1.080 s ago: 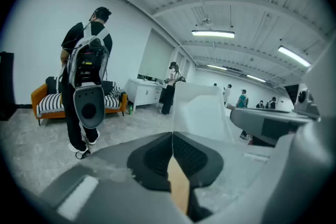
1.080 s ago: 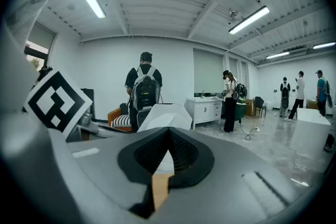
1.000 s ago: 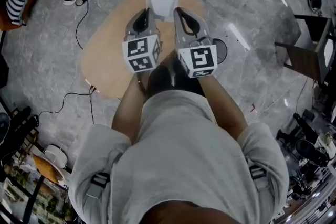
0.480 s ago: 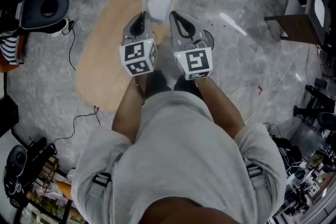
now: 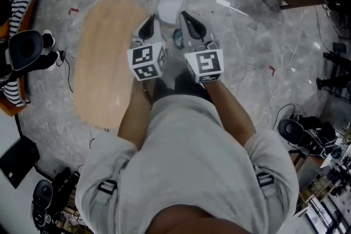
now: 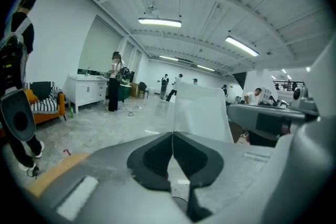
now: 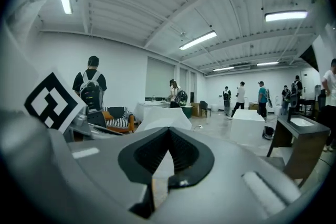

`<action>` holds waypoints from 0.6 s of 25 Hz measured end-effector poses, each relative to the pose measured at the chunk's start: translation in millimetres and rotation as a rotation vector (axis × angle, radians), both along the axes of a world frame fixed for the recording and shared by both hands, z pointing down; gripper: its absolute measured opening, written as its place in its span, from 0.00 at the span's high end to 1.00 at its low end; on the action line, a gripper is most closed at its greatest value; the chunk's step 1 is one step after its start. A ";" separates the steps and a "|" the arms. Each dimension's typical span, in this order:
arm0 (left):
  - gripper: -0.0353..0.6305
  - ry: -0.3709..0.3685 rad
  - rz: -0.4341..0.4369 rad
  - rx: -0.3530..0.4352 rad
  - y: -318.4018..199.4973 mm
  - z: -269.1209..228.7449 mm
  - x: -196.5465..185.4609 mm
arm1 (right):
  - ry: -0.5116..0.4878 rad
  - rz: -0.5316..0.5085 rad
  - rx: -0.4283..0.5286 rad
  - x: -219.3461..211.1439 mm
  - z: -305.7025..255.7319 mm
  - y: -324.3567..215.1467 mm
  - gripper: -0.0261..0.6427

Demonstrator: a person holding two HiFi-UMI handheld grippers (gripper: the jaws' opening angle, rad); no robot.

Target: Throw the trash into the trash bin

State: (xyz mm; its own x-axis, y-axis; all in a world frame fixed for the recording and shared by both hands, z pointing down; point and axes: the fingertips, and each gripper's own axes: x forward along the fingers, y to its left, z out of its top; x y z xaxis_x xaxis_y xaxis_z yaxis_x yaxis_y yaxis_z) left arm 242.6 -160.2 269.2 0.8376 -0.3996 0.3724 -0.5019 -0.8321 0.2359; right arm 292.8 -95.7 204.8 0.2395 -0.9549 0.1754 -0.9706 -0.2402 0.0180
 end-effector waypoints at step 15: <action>0.92 -0.106 0.111 -0.003 127.2 30.3 121.2 | -0.124 0.144 0.006 141.8 46.1 135.9 0.95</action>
State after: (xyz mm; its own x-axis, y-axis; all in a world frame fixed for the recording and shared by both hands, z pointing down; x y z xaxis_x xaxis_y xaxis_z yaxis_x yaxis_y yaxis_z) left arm 363.8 -32.9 299.6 0.8323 -0.3058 0.4623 -0.4294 -0.8831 0.1889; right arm 434.5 40.2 250.9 0.3504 -0.9135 0.2069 -0.9210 -0.3762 -0.1013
